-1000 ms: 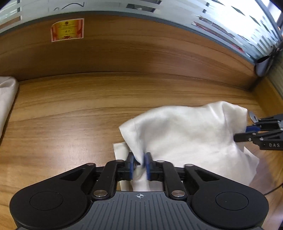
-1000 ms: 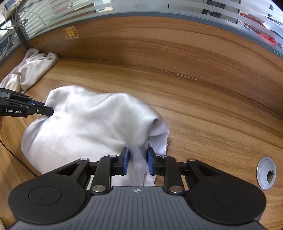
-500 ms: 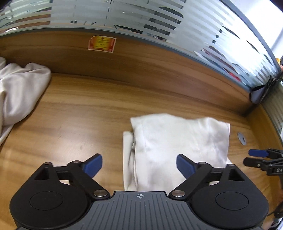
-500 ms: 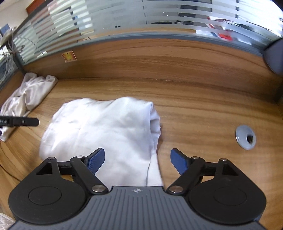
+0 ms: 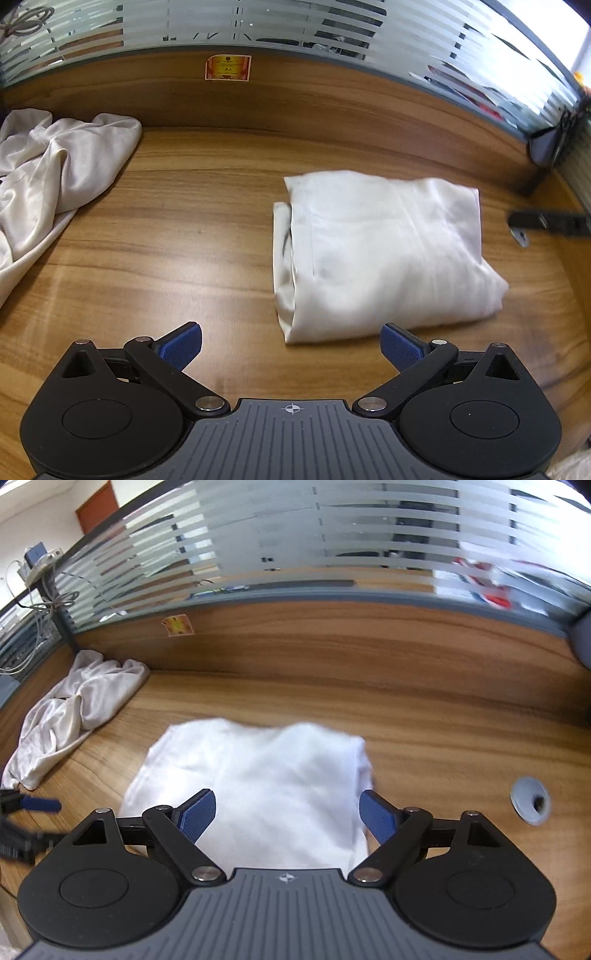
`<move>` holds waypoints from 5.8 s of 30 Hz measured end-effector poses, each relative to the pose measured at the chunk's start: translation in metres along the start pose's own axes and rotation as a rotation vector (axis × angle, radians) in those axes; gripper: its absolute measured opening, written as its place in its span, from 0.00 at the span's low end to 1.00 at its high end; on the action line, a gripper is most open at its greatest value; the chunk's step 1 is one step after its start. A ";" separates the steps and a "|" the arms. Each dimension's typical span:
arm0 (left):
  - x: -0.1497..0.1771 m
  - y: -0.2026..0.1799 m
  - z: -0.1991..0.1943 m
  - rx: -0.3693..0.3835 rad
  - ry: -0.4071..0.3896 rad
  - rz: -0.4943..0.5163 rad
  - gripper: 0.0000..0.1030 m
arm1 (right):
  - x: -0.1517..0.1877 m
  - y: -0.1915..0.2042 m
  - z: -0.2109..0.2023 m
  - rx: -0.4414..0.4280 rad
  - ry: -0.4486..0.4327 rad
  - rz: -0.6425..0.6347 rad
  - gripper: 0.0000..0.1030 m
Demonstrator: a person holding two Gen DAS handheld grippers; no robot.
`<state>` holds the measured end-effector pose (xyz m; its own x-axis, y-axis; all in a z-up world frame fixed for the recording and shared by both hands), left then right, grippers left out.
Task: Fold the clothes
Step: 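Open both grippers and withdraw them from the folded white shirt, then grasp the folded white shirt bundle with the right gripper while the left gripper grasps it too, then lift the bundle with both grippers and carry it to the desk corner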
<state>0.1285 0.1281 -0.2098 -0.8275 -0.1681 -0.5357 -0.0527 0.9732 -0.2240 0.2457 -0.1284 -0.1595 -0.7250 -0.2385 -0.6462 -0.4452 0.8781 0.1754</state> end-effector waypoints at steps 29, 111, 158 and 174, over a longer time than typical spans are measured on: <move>0.010 0.022 -0.004 0.021 -0.004 -0.148 1.00 | -0.021 0.046 0.080 -0.074 0.068 -0.161 0.87; -0.018 -0.030 0.118 0.323 0.277 -0.630 0.16 | 0.052 0.164 -0.001 -0.341 0.099 -0.404 0.25; 0.069 0.069 -0.009 0.083 0.069 -0.620 0.54 | 0.017 0.148 0.140 -0.477 0.402 -0.289 0.79; 0.016 0.035 -0.037 -0.045 -0.020 -0.336 0.11 | 0.035 0.119 0.056 -0.322 0.259 -0.068 0.10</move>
<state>0.0927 0.1648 -0.1958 -0.7484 -0.4832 -0.4544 -0.3456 0.8687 -0.3547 0.1970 -0.0091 -0.2033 -0.7783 -0.4239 -0.4632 -0.6082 0.6922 0.3885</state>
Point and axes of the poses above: each gripper's, at about its wrist camera, not at the fingertips, and z roughly the way its jaws point, y to its left, x to its underside, the point moved 9 cm from there along z, roughly the way its jaws point, and after that the axes turned 4 degrees about x, right-handed, at the moved point
